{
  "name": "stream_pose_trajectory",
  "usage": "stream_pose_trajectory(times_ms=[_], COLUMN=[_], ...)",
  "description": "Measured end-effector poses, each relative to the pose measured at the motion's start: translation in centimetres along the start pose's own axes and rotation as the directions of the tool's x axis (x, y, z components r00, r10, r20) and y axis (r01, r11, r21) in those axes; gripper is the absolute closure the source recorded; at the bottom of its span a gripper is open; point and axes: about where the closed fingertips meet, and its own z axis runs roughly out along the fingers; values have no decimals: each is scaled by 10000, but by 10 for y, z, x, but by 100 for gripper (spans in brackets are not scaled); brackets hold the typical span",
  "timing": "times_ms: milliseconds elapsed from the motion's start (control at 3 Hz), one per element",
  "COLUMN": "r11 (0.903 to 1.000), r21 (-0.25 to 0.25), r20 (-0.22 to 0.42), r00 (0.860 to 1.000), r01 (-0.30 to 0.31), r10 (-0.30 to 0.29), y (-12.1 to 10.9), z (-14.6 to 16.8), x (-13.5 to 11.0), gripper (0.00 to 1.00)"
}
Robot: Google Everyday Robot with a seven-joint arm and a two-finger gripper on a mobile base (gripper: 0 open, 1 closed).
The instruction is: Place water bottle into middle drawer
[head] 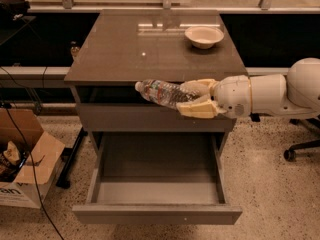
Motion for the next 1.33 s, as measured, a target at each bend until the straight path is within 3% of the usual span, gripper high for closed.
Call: stream_pose_trajectory(times_ms=[333, 667, 1000, 1333], r11=[10000, 9996, 9884, 9734], r21=[2, -50, 372, 754], r20=[4, -445, -1196, -1405], r00=[10000, 9986, 9813, 9641], r01=[10, -288, -1472, -2164], r10=[-10, 286, 1506, 2252], y=[0, -9, -20, -26], z=[0, 10, 23, 30], x=[0, 23, 87, 130], gripper=[100, 100, 100, 100])
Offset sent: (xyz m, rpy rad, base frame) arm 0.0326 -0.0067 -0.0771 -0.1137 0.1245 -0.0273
